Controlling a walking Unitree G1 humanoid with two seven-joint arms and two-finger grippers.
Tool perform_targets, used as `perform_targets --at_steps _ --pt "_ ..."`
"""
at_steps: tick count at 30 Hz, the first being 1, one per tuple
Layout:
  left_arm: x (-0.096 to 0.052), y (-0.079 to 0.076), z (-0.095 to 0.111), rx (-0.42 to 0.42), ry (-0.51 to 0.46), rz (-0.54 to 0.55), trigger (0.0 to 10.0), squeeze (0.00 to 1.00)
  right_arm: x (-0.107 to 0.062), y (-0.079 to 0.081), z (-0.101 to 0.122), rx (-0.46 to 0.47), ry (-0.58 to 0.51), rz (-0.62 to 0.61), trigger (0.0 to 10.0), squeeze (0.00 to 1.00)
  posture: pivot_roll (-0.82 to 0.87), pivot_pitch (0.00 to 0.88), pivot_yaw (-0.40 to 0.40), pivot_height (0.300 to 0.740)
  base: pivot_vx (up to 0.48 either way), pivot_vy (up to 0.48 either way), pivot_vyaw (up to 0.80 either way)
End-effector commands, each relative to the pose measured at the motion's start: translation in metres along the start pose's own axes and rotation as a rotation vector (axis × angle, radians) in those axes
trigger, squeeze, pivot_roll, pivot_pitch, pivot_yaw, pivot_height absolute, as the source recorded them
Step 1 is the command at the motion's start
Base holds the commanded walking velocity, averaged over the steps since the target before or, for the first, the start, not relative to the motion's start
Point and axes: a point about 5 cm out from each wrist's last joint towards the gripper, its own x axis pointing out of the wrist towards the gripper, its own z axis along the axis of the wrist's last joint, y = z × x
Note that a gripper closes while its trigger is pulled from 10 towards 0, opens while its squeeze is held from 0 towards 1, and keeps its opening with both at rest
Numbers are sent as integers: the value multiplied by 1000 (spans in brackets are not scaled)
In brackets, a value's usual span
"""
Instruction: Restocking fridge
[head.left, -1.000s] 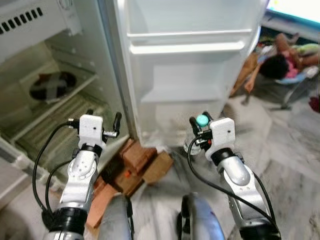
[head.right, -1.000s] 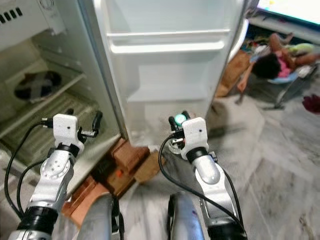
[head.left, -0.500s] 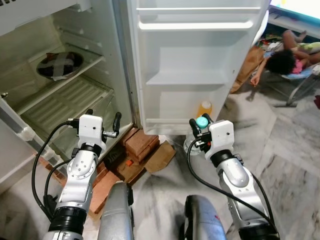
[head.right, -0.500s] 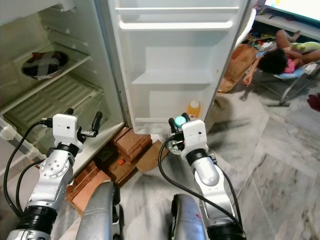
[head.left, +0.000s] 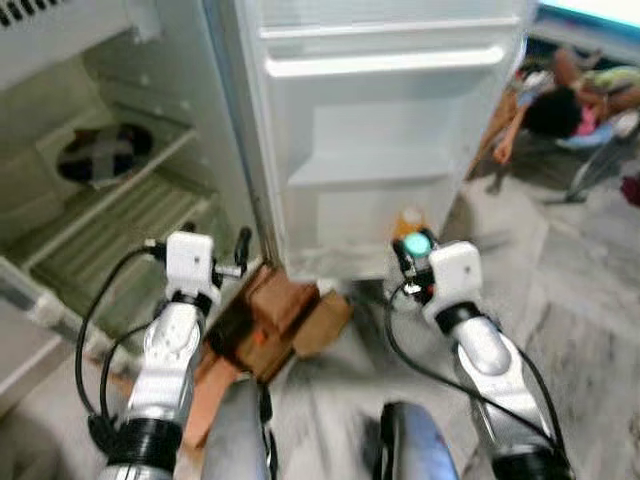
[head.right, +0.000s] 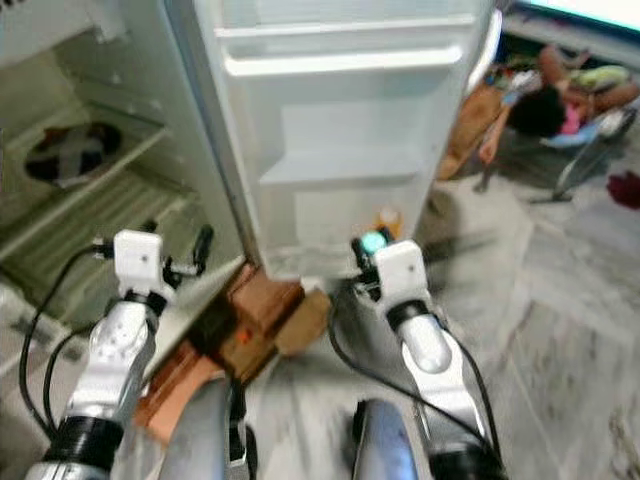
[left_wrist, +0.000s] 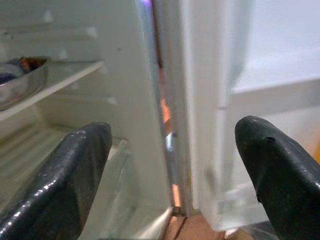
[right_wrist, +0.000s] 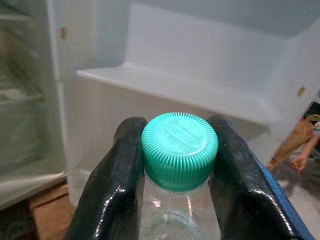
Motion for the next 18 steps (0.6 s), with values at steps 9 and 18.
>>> perform_targets --at_steps 9,18 --pt "1 3 4 15 -16 -5 10000 0 4 4 10 -13 -61 3 10000 0 -44 111 12 636 406 0 0" --pt "1 2 4 17 -16 -7 10000 0 5 4 9 -20 -64 0 10000 0 -43 110 10 636 328 0 0"
